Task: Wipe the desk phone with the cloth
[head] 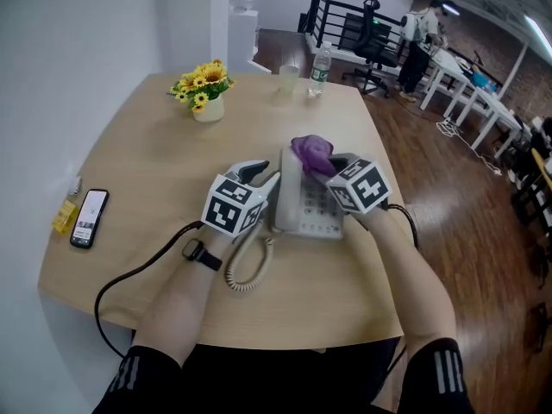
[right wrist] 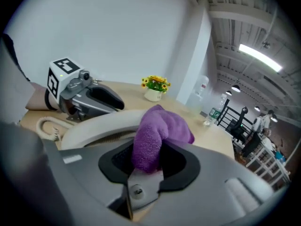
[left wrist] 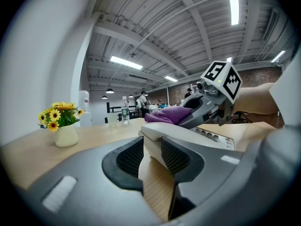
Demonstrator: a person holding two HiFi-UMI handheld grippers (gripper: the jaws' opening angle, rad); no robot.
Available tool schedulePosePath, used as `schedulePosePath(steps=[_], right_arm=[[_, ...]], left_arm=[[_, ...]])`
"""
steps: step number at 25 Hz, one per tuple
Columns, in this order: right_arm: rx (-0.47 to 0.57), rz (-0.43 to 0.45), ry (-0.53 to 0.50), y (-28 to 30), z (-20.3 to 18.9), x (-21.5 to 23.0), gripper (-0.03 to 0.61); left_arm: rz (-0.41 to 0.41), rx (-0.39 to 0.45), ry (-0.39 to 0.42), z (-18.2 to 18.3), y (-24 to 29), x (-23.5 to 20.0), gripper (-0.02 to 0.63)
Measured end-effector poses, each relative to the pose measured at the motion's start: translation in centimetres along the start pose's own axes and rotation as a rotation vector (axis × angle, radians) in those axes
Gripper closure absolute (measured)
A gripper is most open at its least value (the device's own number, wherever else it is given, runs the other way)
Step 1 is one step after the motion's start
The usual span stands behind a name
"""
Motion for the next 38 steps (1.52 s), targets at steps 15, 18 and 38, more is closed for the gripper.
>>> schedulePosePath(steps=[15,18,38], right_arm=[[0.027,0.183,-0.188,-6.2,-4.8,-12.6,0.457],[0.014,0.212,-0.216,-7.1,-5.5,-13.8,0.457],[0.012,0.152,-0.189,-9.0,-8.1,-10.8,0.457]], left_arm=[[0.003,0.000,-0.001,-0.1,-0.1,0.0,0.505],[0.003,0.000,0.000,0.0,-0.1,0.0,0.503],[0.000,0.000,0.002,0.0,-0.1,0.0,0.503]])
Point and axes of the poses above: the fingertips, and each gripper's own axes: y forward along the fingers, x to its right, z out of its top, the point moved 3 cm from there along -y, backward along the fingers, and after that the axes turned 1 degree about y, right-handed, at the moved point
